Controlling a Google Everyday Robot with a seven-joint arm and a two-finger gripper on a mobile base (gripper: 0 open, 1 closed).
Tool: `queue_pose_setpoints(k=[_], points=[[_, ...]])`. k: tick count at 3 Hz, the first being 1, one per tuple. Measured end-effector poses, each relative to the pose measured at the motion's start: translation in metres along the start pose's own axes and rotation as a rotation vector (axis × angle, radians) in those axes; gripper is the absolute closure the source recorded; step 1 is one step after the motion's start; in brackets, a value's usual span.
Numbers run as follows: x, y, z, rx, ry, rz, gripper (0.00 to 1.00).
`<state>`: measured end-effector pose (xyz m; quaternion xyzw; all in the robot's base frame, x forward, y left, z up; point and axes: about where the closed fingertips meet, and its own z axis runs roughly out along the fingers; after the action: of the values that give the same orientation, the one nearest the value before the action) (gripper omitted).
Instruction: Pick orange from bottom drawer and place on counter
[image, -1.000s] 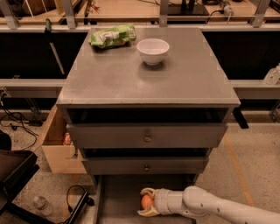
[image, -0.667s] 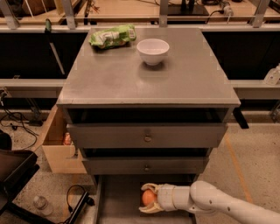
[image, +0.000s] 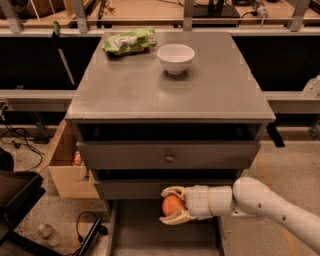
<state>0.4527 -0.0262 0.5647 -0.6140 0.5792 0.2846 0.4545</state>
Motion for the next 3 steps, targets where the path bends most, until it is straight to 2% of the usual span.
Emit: queue_pose_setpoints(k=[1,2,3], points=[[-0.052,-0.023,-0.028,0.035,-0.002,-0.009,1.0],[-0.052,-0.023,-0.028,0.035,-0.002,-0.009,1.0],[-0.091,-0.041,-0.045,0.03,-0.001,-0.02,1.0]])
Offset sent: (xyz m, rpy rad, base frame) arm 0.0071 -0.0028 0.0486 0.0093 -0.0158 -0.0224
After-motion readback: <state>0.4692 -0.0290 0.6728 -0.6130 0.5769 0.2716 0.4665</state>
